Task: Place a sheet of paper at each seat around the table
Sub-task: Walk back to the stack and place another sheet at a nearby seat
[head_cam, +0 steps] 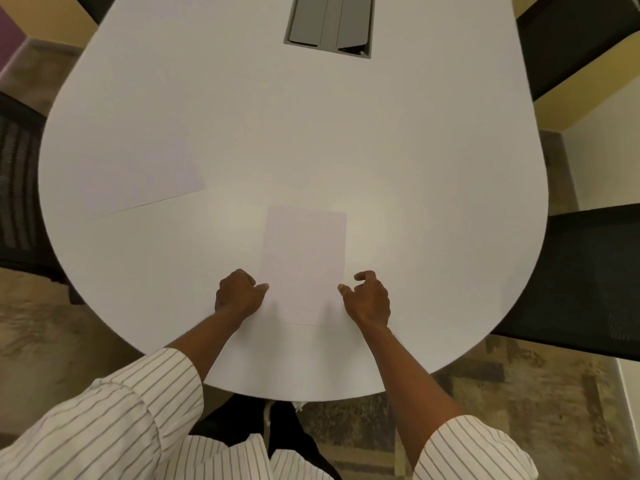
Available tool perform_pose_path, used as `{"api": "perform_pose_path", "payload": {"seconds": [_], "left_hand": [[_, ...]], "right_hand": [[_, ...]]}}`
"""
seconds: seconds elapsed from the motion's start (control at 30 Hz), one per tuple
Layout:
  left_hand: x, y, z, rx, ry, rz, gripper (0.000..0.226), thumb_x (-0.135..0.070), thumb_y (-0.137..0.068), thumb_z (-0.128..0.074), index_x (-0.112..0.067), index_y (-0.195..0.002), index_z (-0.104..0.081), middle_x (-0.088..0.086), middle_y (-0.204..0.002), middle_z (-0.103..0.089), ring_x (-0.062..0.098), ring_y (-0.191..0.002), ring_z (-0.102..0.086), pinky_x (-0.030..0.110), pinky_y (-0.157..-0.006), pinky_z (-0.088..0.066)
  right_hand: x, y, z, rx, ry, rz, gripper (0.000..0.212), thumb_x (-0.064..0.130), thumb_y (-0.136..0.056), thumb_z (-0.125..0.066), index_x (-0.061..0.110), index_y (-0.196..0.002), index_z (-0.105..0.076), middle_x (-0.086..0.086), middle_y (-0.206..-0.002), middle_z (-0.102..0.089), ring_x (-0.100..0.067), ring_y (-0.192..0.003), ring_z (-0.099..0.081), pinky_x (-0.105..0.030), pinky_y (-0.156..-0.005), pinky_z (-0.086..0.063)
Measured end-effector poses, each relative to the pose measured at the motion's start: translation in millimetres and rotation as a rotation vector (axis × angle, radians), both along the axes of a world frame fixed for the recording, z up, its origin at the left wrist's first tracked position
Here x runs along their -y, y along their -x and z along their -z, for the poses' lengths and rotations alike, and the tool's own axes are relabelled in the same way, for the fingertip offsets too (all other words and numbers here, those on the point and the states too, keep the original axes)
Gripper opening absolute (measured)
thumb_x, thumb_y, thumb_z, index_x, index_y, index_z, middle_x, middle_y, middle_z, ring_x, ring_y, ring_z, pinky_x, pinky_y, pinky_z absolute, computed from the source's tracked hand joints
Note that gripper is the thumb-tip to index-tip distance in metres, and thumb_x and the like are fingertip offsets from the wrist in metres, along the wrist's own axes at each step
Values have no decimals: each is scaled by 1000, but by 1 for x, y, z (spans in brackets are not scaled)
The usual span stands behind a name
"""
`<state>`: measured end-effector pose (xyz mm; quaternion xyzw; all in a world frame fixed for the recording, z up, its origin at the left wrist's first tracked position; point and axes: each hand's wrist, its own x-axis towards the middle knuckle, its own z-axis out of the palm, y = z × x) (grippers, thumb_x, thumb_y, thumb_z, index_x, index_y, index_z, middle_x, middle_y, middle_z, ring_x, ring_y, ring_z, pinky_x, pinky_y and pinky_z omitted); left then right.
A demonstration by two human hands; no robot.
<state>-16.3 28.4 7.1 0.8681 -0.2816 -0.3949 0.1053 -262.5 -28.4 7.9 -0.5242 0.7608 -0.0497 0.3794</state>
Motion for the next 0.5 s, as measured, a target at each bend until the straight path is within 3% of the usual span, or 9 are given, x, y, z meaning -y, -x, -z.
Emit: {"api": "perform_pose_path", "payload": {"seconds": [0.13, 0.3, 0.5], "left_hand": [[11, 1, 4, -25, 9, -52, 51, -35, -96, -80, -5, -133, -63, 16, -139, -66, 38, -132, -63, 47, -110, -53], [21, 3, 10, -69, -27, -86, 56, -35, -94, -82, -3, -135, -62, 17, -141, -66, 39, -132, -63, 46, -108, -54], [30, 2, 10, -109, -112, -94, 59, -36, -94, -81, 3, -135, -65, 21, -137, -71, 41, -127, -69, 50, -108, -58]], "right_hand": [[4, -11, 7, 20, -22, 23, 57, 40, -94, -78, 18, -142, -54, -10, -138, -66, -32, -129, -64, -42, -104, -49], [3, -22, 20, 43, -73, 130, 67, 37, -92, -81, 16, -148, -52, -12, -145, -63, -33, -136, -60, -42, -109, -47], [-2, -28, 30, 66, -75, 200, 63, 34, -89, -84, 17, -143, -57, -7, -132, -70, -30, -125, -66, -40, -103, -51]]}}
